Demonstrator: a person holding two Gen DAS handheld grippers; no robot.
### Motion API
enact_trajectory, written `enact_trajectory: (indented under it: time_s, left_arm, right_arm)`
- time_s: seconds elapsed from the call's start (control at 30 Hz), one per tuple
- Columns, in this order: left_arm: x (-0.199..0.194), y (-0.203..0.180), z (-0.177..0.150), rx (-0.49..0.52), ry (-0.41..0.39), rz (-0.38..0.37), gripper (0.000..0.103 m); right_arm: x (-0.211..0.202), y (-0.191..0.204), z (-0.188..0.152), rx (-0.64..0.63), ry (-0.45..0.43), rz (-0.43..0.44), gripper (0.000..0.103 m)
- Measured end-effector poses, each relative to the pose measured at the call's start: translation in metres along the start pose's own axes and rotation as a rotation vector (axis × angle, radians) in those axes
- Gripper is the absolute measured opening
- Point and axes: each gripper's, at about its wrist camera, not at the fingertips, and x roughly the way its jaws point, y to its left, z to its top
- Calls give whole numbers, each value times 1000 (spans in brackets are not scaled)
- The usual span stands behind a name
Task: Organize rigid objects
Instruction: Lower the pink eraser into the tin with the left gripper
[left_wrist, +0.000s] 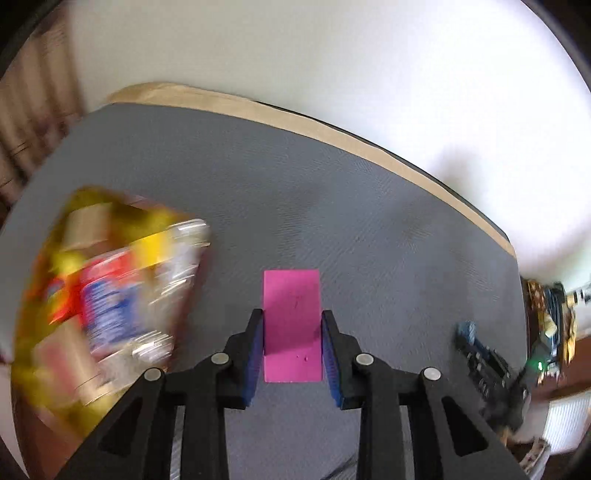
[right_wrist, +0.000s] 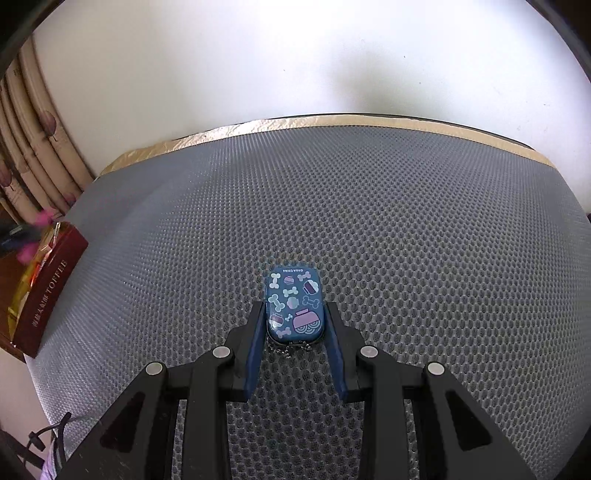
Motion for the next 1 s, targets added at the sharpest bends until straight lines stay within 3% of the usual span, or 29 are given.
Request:
enact_trajectory:
  time_s: [0.13, 0.23, 0.33, 0.57, 0.8, 1.0]
  left_arm:
    - [-41, 63, -13, -29, -32, 127, 30]
    - [-45, 112, -16, -53, -8, 237, 30]
    - [-34, 149, -26, -62, 35, 295, 30]
    - [-10, 178, -40, -89, 42, 294, 30]
    - [8, 189, -28, -58, 38, 363, 35]
    - [-29, 186, -44, -144, -56, 283, 39]
  right_arm:
    - [14, 19, 2, -12, 12, -16, 29]
    - [19, 27, 1, -23, 18, -34, 29]
    - [23, 32, 3, -11, 30, -37, 29]
    - [28, 32, 9, 39, 57, -32, 29]
    - [20, 48, 15, 63, 69, -13, 29]
    - [-2, 80, 24, 67, 50, 77, 29]
